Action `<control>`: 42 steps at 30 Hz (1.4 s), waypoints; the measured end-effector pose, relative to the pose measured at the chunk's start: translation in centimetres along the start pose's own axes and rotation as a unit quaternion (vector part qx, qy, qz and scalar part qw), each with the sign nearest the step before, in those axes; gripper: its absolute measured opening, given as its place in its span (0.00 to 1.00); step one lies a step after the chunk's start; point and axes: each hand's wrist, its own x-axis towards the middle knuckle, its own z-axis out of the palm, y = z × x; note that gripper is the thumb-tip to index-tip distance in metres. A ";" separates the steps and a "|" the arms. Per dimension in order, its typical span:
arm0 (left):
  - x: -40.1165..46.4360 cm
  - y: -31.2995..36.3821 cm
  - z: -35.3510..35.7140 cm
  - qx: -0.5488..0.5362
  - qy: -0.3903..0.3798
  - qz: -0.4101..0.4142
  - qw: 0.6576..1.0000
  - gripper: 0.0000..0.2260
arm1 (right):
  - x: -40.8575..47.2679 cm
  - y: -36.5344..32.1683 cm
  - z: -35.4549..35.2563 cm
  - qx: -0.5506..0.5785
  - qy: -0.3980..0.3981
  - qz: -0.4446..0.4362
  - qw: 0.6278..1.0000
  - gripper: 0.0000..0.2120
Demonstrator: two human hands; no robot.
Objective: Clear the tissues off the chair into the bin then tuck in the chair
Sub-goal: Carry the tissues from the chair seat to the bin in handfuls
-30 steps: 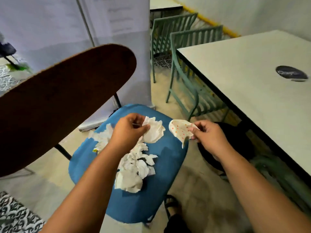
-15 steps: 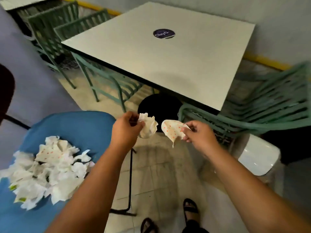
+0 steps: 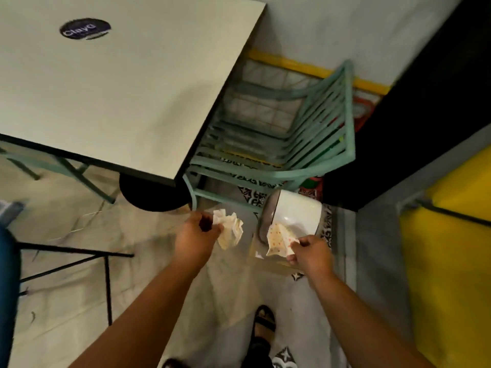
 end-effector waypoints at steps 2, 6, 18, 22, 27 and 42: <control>0.2 0.6 4.0 0.008 -0.012 -0.004 1.000 0.06 | 2.5 2.0 -1.7 -0.009 0.007 0.030 0.999 0.07; 1.3 1.5 8.8 0.008 -0.021 -0.011 1.000 0.06 | 6.6 3.2 -2.3 -0.025 -0.007 0.063 0.998 0.02; 1.7 -0.5 13.1 0.091 -0.006 -0.057 0.994 0.07 | 12.5 3.4 -0.2 0.088 -0.063 0.227 0.968 0.18; 1.8 -0.9 13.8 0.111 -0.019 -0.069 0.991 0.08 | 12.7 3.7 0.2 0.122 -0.082 0.246 0.958 0.18; 2.2 -0.5 16.7 0.125 -0.047 -0.065 0.989 0.06 | 12.6 3.8 -1.3 0.170 -0.111 0.252 0.946 0.12; 5.2 0.2 28.9 0.188 -0.079 -0.081 0.976 0.06 | 10.0 8.3 -8.6 0.246 -0.129 0.204 0.939 0.05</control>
